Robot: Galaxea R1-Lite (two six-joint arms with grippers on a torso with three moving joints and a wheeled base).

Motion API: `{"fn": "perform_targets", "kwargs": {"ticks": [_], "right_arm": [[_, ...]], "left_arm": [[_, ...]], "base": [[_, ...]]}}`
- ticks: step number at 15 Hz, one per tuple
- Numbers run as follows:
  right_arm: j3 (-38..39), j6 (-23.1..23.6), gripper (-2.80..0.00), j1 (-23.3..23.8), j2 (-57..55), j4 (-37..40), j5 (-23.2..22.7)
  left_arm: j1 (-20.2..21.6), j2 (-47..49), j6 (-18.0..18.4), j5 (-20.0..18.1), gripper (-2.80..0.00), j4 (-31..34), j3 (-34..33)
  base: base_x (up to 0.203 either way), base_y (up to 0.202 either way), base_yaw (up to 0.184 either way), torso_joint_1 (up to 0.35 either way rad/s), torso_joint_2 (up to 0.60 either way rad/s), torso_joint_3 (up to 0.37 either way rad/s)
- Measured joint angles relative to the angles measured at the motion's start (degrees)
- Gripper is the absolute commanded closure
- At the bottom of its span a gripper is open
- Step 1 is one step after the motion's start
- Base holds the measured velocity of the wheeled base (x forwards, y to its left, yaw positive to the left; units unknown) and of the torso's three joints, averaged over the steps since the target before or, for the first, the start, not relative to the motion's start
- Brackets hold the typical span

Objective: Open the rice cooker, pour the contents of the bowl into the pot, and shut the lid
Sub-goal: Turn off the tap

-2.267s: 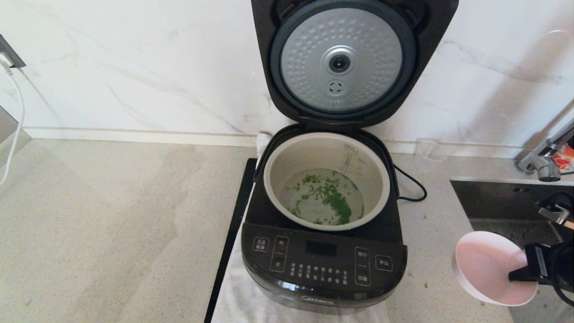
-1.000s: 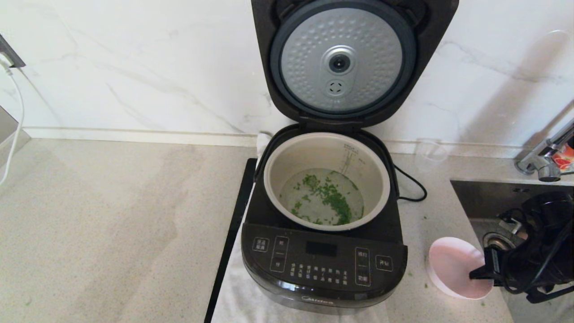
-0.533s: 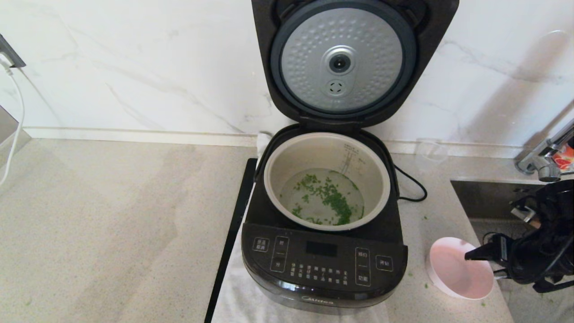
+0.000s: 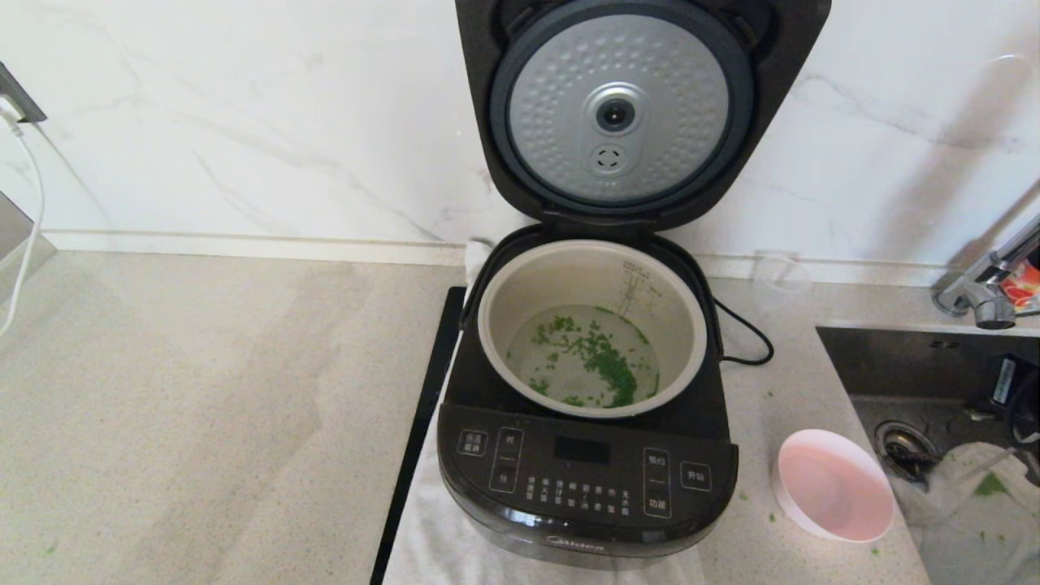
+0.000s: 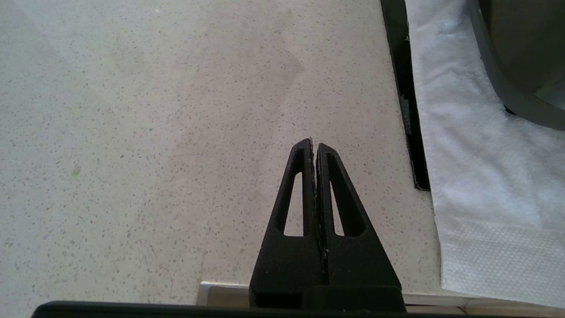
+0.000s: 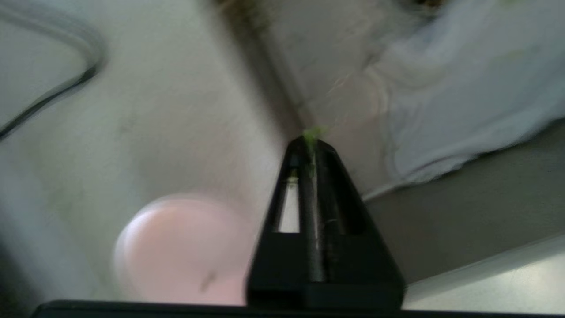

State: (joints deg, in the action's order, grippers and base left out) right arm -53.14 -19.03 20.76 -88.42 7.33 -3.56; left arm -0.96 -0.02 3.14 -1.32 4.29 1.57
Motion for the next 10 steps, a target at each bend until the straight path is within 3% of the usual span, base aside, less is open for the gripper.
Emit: {"fn": "perform_targets", "kwargs": {"ticks": [6,10], "right_arm": [[0.2,0.6,0.00,4.1,-10.2,-17.7,19.7],[-1.2,1.1,0.00,5.8,-15.6,-23.0,25.2]], "left_arm": [[0.0,0.0,0.0,0.0,0.00,0.0,0.0],[0.0,0.0,0.0,0.0,0.00,0.0,0.0]], "base": [[0.000,0.000,0.000,0.000,0.00,0.000],[0.000,0.000,0.000,0.000,0.00,0.000]]}}
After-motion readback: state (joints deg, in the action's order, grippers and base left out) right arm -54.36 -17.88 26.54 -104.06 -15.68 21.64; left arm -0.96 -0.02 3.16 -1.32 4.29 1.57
